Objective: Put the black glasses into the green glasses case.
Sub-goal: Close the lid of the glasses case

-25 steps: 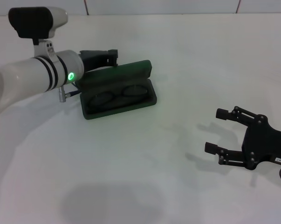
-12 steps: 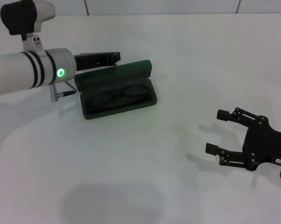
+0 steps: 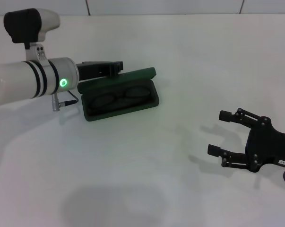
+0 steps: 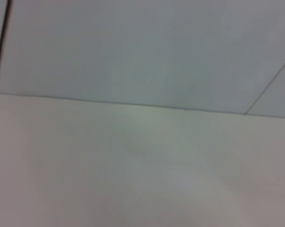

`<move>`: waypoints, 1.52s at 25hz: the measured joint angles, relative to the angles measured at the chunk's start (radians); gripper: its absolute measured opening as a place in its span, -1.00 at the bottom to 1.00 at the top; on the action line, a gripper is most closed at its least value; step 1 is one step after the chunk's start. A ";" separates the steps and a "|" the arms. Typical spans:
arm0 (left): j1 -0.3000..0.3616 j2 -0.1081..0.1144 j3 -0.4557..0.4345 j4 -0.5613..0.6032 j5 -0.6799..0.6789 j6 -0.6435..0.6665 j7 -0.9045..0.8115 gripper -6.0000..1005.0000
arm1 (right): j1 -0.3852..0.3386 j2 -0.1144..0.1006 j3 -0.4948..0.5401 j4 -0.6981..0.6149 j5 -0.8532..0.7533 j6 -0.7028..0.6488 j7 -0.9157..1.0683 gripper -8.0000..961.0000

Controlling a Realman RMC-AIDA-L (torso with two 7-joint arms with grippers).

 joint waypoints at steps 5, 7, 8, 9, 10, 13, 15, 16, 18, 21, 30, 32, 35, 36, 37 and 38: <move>0.039 -0.025 -0.001 0.048 0.032 -0.009 0.035 -0.86 | -0.001 0.000 0.002 0.000 0.000 0.000 0.000 0.82; 0.059 -0.031 -0.002 0.074 0.033 -0.011 0.053 -0.86 | -0.001 0.000 0.003 0.000 0.000 0.000 0.000 0.82; 0.067 -0.033 -0.001 0.082 0.033 -0.011 0.060 -0.86 | -0.001 0.000 0.003 0.000 0.000 0.000 0.000 0.82; 0.073 -0.033 0.000 0.086 0.033 -0.011 0.066 -0.86 | -0.001 0.000 0.003 0.000 0.000 0.000 0.000 0.82; 0.082 -0.034 0.003 0.091 0.030 -0.012 0.084 -0.86 | 0.000 0.000 0.003 0.000 0.000 0.000 0.000 0.82; 0.091 -0.036 0.004 0.091 0.027 -0.012 0.100 -0.86 | 0.000 0.000 0.003 0.000 0.000 0.000 0.000 0.82; 0.098 -0.037 0.004 0.092 0.022 -0.011 0.116 -0.86 | 0.000 0.000 0.004 0.000 0.000 0.000 0.000 0.82; 0.100 -0.037 0.004 0.093 0.017 -0.010 0.125 -0.86 | 0.000 0.000 0.004 0.000 0.000 0.000 0.000 0.82; 0.104 -0.038 0.004 0.093 0.007 -0.008 0.141 -0.86 | 0.001 0.000 0.005 0.000 0.000 0.000 0.000 0.82; 0.113 -0.041 0.006 0.094 -0.015 -0.004 0.178 -0.86 | 0.001 0.000 0.005 0.000 0.000 0.001 0.000 0.82; 0.166 -0.042 0.064 0.093 -0.195 -0.002 0.391 -0.85 | 0.001 0.000 0.007 0.000 0.000 0.003 0.000 0.82; 0.174 -0.043 0.072 0.086 -0.230 -0.002 0.437 -0.85 | 0.001 0.001 0.007 0.000 0.000 0.003 0.000 0.82; 0.190 -0.044 0.079 0.083 -0.281 -0.002 0.510 -0.85 | 0.001 0.001 0.008 0.000 0.000 0.003 0.000 0.82; 0.196 -0.045 0.087 0.082 -0.309 -0.002 0.544 -0.85 | 0.001 0.001 0.008 0.000 0.000 0.003 0.000 0.82; 0.199 -0.045 0.093 0.079 -0.329 -0.002 0.565 -0.85 | 0.001 0.001 0.008 0.000 0.000 0.003 0.000 0.82; 0.201 -0.045 0.100 0.075 -0.355 -0.002 0.591 -0.85 | 0.001 0.002 0.008 0.000 0.000 0.003 0.000 0.82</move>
